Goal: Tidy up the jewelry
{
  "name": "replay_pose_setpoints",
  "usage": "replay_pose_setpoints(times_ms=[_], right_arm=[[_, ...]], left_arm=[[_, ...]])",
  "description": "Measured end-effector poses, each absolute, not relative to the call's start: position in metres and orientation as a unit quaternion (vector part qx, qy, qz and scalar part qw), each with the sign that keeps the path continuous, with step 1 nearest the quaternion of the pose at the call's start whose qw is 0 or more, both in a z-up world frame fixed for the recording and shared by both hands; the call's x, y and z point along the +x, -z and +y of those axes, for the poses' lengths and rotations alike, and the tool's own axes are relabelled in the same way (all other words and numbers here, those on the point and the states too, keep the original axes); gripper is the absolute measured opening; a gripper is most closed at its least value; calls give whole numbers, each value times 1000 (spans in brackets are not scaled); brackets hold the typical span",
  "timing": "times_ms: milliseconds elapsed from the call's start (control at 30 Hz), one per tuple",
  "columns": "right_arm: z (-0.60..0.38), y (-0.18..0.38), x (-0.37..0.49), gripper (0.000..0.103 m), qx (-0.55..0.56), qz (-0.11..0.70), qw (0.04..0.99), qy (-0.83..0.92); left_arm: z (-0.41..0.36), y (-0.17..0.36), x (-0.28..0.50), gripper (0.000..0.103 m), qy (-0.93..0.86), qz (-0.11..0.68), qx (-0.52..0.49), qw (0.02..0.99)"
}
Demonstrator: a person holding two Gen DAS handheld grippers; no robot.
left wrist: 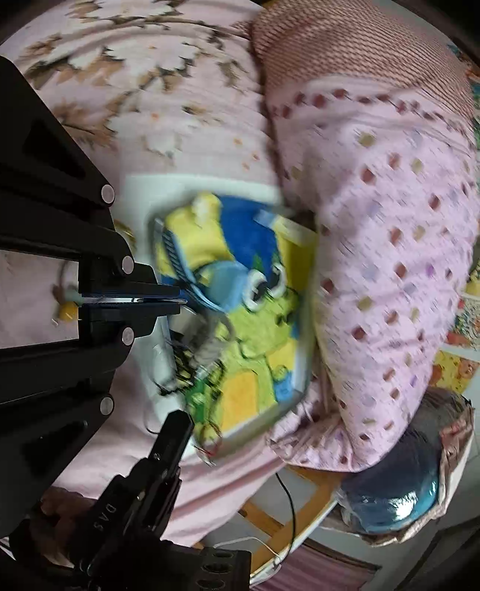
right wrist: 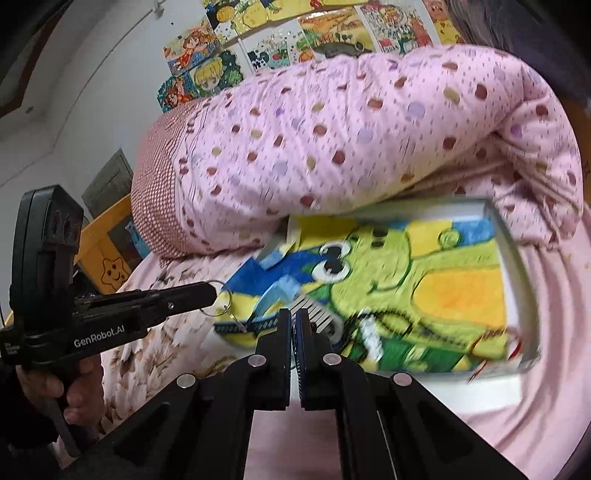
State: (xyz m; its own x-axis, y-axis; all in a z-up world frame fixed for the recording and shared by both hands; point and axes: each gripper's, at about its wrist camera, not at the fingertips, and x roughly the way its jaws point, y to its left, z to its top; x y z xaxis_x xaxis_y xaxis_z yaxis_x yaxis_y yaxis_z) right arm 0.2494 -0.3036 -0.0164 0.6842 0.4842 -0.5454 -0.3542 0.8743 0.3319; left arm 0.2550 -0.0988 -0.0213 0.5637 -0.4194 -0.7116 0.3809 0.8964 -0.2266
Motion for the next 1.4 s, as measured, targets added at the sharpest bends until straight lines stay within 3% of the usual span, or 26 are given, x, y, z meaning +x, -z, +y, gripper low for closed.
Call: replay_pose_setpoints(times_ms=[367, 800, 867, 933, 967, 1033, 1100, 1167, 1233, 1267, 1333, 1400], right_arm=[[-335, 21, 295, 3, 112, 326, 918, -195], [-354, 64, 298, 4, 106, 375, 911, -133], [-352, 62, 297, 10, 97, 373, 914, -126], [-354, 59, 294, 37, 97, 365, 919, -118], [-354, 58, 292, 41, 99, 360, 920, -116], [-356, 54, 289, 44, 103, 351, 924, -111], [-356, 48, 285, 45, 103, 344, 927, -106], [-357, 39, 278, 47, 102, 329, 933, -102], [-357, 29, 270, 63, 102, 313, 939, -96], [-358, 23, 264, 65, 104, 302, 943, -93], [-359, 13, 251, 75, 108, 283, 949, -86], [-358, 1, 238, 80, 105, 268, 954, -79]], left_arm=[[-139, 3, 308, 0, 250, 383, -56, 887], [-161, 54, 342, 0, 230, 447, -63, 862], [-161, 56, 341, 0, 225, 451, -59, 862], [-160, 57, 341, 0, 222, 455, -59, 860], [-160, 56, 342, 1, 221, 457, -59, 860], [-158, 55, 341, 11, 213, 457, -58, 862], [-154, 52, 339, 39, 202, 452, -65, 866], [-148, 46, 335, 43, 201, 439, -78, 872], [-145, 39, 331, 52, 192, 430, -72, 879], [-144, 36, 328, 61, 188, 427, -70, 882], [-140, 27, 320, 67, 183, 409, -67, 892], [-136, 18, 313, 80, 176, 391, -65, 901]])
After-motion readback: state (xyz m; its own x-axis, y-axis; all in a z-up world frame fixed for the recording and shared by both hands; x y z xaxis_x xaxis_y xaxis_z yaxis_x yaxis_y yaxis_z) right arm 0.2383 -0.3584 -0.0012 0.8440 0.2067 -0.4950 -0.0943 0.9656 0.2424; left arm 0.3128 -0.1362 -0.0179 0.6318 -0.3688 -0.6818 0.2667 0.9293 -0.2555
